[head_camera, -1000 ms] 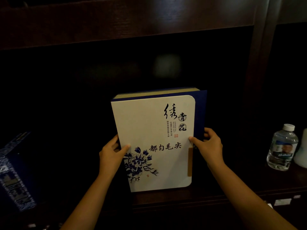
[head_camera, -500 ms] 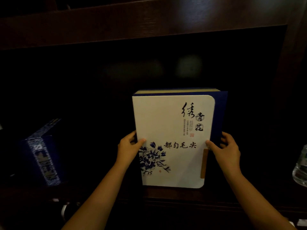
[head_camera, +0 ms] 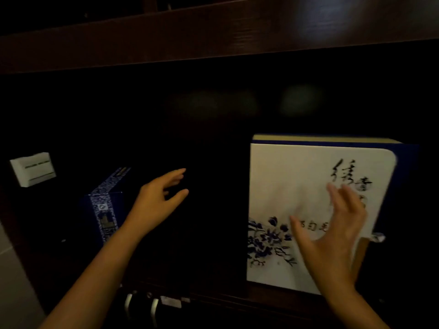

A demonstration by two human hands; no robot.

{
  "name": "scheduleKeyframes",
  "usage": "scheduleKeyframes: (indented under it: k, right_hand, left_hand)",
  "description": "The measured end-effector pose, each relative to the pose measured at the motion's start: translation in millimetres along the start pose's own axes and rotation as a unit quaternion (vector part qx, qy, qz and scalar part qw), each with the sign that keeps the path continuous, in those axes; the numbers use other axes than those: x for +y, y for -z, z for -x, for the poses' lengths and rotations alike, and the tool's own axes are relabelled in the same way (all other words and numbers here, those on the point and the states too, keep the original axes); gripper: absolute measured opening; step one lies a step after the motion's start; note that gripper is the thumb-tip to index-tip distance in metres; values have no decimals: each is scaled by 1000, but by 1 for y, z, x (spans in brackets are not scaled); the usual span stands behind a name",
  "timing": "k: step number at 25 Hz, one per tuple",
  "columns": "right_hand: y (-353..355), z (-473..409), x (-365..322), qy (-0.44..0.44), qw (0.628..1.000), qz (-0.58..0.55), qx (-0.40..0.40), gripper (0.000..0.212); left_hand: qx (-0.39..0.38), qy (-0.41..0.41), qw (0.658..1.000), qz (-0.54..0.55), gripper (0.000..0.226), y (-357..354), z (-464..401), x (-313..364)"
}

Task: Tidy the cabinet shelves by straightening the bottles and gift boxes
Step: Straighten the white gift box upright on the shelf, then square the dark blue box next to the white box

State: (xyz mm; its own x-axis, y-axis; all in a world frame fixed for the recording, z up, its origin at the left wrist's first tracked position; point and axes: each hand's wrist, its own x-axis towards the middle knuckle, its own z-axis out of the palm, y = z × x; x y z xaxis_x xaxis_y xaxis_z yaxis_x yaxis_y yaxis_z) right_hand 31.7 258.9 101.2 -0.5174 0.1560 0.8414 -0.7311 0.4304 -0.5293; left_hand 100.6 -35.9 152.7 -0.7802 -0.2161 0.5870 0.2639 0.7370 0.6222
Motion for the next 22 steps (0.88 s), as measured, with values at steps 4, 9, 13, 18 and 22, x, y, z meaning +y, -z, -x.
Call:
scheduleKeyframes:
  k: [4,9,13,18,22]
  right_hand:
    - [-105,26,-71,70,981,-76,-165,69]
    - [-258,45,-134,103,929,13,-355,94]
    - [-334,52,-140,59,878,-9,-474,104]
    - [-361,43,-128,9,818,-127,-561,76]
    - [-353,32,-111,35,816,-135,-561,75]
  left_hand:
    - [27,-6,978,-209,53,92,-17,-74]
    - [-65,111,964,-233,85,148,-38,-159]
    - [-146,180,957,-175,80,153,-58,-198]
    - [-159,158,962,-155,70,142,-55,-212]
    - [-149,125,969,-153,72,131,-46,-200]
